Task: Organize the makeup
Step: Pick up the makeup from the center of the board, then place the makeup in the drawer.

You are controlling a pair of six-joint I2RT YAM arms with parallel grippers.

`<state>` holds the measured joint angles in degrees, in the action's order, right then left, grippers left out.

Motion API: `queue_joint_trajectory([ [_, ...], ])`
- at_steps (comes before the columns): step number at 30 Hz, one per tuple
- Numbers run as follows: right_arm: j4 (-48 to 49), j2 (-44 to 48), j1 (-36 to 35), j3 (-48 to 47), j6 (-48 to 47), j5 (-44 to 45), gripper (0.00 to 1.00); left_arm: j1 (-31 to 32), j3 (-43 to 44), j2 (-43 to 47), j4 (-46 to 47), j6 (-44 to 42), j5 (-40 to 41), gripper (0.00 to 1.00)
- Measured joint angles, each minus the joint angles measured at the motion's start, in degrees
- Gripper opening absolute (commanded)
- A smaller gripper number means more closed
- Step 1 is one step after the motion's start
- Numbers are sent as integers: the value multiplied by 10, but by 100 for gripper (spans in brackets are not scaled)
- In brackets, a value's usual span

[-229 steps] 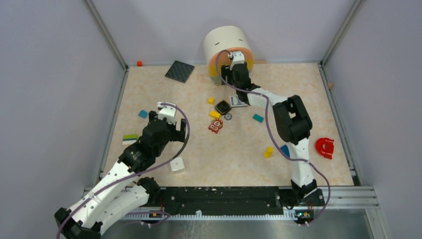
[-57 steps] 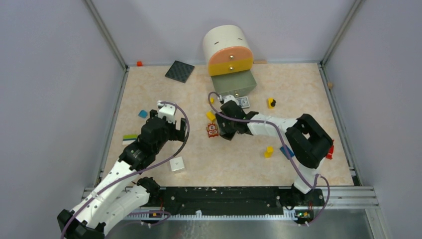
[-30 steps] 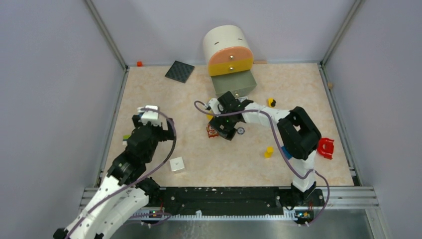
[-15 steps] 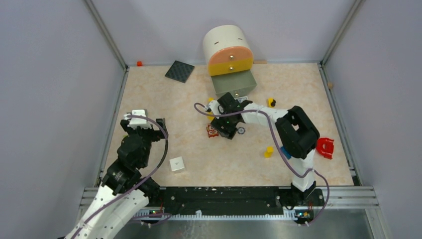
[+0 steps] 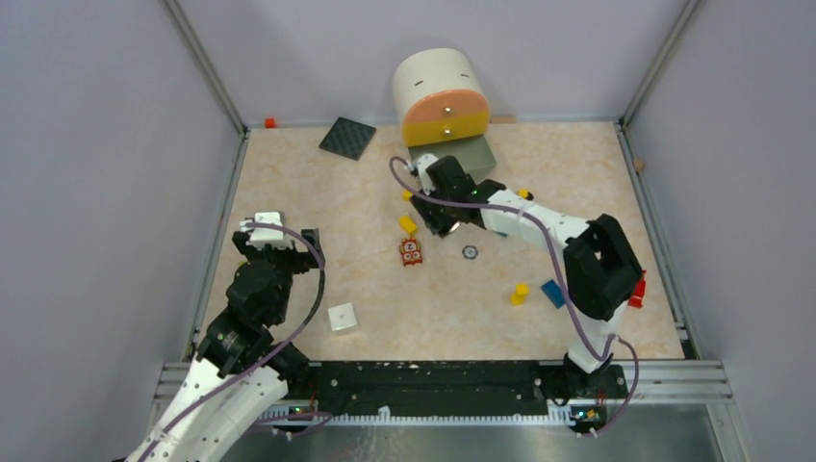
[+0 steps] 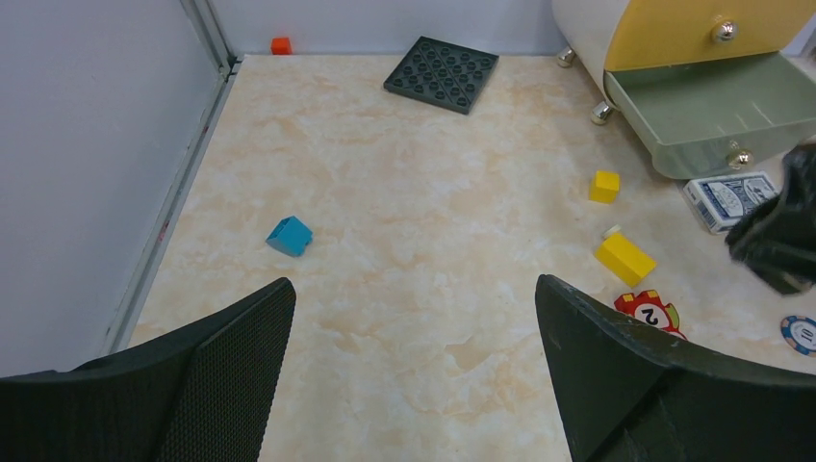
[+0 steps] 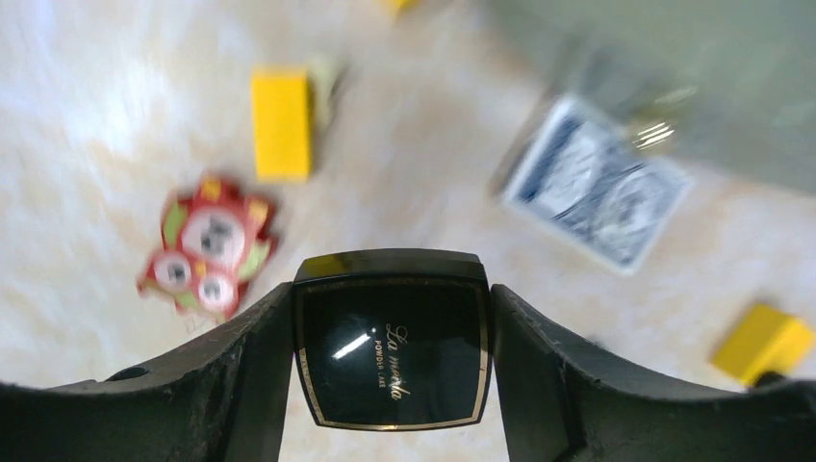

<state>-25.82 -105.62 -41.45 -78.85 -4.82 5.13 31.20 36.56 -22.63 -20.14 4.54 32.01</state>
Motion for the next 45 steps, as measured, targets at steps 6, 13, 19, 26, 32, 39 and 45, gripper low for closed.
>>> queue_joint_trajectory([
  [6,104,56,28,-53,74,100,30,0,0,0,0,0,0,99],
  [13,172,8,70,-130,127,162,30,0,0,-3,0,0,-4,99],
  [19,182,-98,86,-200,152,168,30,0,0,-6,0,-2,-10,99],
  [26,177,-168,87,-211,170,157,33,-1,0,-9,0,-2,-12,99],
  [32,185,-176,87,-218,170,150,48,-1,0,-9,0,-2,-14,99],
  [39,182,-194,87,-237,169,142,70,-1,0,-9,0,-2,-17,99],
  [45,172,-195,87,-237,166,141,73,-1,0,-9,0,-2,-18,99],
])
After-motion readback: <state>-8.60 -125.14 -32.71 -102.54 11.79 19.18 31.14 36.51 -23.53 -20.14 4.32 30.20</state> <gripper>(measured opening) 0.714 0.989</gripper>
